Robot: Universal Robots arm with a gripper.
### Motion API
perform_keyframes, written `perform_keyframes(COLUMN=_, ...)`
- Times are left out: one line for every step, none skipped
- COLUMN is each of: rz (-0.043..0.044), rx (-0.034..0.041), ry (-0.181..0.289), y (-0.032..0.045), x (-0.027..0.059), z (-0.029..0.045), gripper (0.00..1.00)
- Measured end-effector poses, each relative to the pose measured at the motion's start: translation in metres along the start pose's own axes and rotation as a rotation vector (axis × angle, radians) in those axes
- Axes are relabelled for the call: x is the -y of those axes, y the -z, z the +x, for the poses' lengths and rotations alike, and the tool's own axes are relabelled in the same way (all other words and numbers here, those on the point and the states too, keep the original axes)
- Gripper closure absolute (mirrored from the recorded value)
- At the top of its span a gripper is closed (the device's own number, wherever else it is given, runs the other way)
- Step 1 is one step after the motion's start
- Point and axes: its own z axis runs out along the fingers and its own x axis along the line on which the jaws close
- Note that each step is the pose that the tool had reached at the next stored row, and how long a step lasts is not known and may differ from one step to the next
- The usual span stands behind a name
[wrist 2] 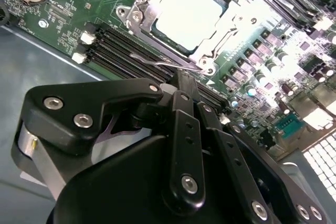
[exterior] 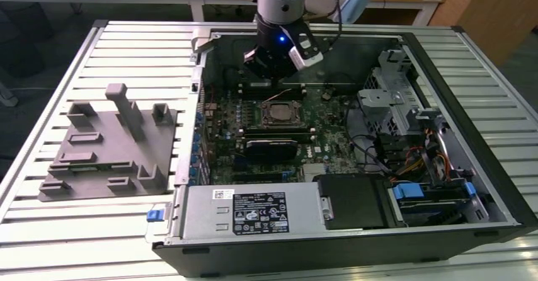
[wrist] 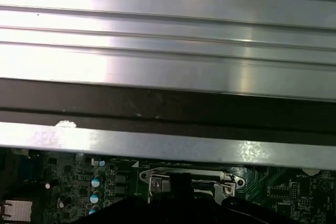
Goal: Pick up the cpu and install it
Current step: 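Install the first cpu locking lever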
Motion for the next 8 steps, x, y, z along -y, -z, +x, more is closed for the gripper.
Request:
perform_keyframes(rz=0.0003, rx=-0.0001, ry=0.0, y=-0.0004, x=0.0, z=-0.0007, gripper=0.89)
perform_keyframes(rz=0.0002, rx=0.0, ry=0.0, y=-0.0009, x=0.0, z=-0.0013, gripper=0.89)
perform_keyframes(rz=0.0003, rx=0.0, ry=0.0, y=-0.0014, x=0.0, z=-0.0019, gripper=0.89)
perform_keyframes(rz=0.0003, rx=0.0, ry=0.0, y=-0.0019, x=0.0, z=-0.0025, gripper=0.89)
perform_keyframes(rz=0.0004, rx=0.0, ry=0.0, y=-0.0022, x=0.0, z=-0.0031, gripper=0.89)
perform_keyframes(rz=0.0005, rx=-0.0001, ry=0.0, y=-0.0026, x=-0.0001, z=-0.0038, gripper=0.89)
perform_keyframes(rz=0.0005, rx=-0.0001, ry=0.001, y=-0.0031, x=-0.0001, z=-0.0044, gripper=0.89)
perform_keyframes(rz=0.0004, rx=-0.0001, ry=0.003, y=-0.0035, x=-0.0001, z=-0.005, gripper=0.89)
